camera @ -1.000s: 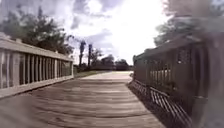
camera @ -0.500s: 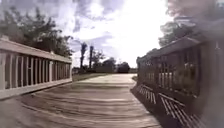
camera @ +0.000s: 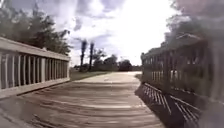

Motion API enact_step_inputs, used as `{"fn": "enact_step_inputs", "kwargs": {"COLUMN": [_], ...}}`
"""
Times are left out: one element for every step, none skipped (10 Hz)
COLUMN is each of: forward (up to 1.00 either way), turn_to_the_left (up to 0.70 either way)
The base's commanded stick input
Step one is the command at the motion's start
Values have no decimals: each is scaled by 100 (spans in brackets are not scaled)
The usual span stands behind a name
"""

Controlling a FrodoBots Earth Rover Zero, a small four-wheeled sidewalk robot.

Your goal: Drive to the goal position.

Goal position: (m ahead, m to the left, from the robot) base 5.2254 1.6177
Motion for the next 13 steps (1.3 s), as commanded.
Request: {"fn": "enact_step_inputs", "kwargs": {"forward": [94, 94, 94, 94, 94, 94, 94, 94, 94, 94, 94, 94, 94], "turn_to_the_left": [-36, -36, -20, 0, 0, 0, 0, 0, 0, 0, 0, 0, 0]}}
